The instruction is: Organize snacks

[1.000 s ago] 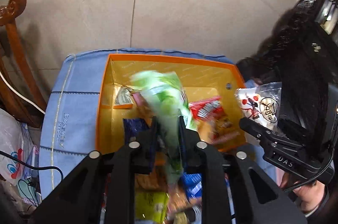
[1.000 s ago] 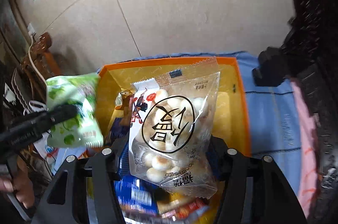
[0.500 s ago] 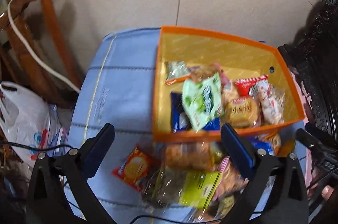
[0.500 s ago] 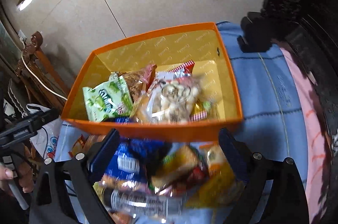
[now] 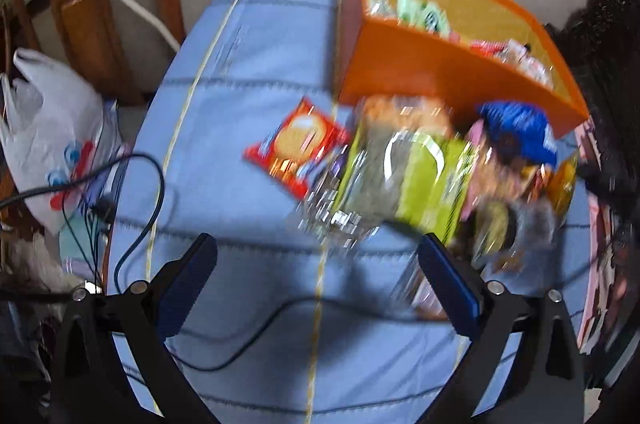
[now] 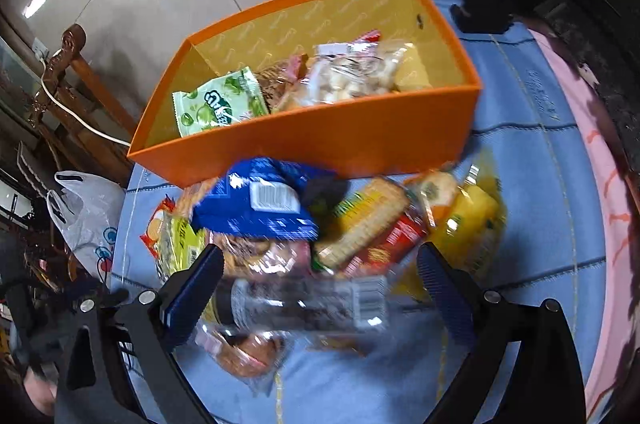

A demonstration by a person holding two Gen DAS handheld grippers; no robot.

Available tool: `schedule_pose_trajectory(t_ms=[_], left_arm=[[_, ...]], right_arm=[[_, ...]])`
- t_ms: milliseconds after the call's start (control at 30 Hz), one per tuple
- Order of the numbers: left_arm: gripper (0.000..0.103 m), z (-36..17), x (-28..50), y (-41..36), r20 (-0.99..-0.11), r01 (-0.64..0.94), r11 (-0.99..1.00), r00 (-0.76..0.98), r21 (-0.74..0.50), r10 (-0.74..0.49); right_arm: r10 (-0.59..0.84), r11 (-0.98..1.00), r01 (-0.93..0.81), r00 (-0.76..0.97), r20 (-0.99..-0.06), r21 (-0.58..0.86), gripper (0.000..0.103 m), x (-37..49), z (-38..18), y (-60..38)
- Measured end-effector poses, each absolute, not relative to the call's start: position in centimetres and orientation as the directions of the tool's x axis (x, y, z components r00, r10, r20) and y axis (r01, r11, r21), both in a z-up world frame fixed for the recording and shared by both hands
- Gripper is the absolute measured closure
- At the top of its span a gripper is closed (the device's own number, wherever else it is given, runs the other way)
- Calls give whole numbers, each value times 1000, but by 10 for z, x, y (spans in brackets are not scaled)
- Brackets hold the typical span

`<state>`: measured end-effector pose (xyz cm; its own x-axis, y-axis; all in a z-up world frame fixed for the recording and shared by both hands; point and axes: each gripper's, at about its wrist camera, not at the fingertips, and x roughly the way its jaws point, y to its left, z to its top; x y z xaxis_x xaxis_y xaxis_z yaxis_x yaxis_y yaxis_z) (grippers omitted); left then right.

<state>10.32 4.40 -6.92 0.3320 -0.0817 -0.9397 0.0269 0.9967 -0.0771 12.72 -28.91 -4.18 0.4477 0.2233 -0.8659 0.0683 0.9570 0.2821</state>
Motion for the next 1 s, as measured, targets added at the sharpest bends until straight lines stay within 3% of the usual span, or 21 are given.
schedule_pose_trajectory(t_ms=[267,300,333,433,667,867,900,967,1000], left_arm=[[4,-72,92,62,-945,-2,999,323,-50,-47],[4,-71,93,62,-945,-1,999,325,-45,-43],[4,-70,94,62,-944,0,999,328,-40,-38],[4,-66,100,63,-941,-4,999,337,-39,-35],[4,-62,123,57,-934,-31,996,351,-83,-67],[4,-78,143,-8,-926,148,988,367,-35,-88],[6,-86,147,-19,-930,180,983,359,-18,-83],[22,-105,155,-34,-948,218,976,307,-20,-88],[20,-113,158,-39,-952,222,975,295,-18,-85]], right_arm=[[169,978,46,399,-901,204,5,182,-61,-237],[166,981,29,392,-905,192,8,186,-65,-231],[163,984,3,401,-902,179,25,188,-68,-225],[134,991,-78,426,-895,111,28,181,-64,-213],[232,973,-119,468,-853,200,28,106,-36,-256],[238,970,-56,426,-873,237,28,55,-48,-296],[241,968,-42,425,-873,247,28,51,-50,-301],[252,963,-27,427,-868,266,28,46,-51,-305],[253,963,-27,430,-867,267,28,43,-51,-306]])
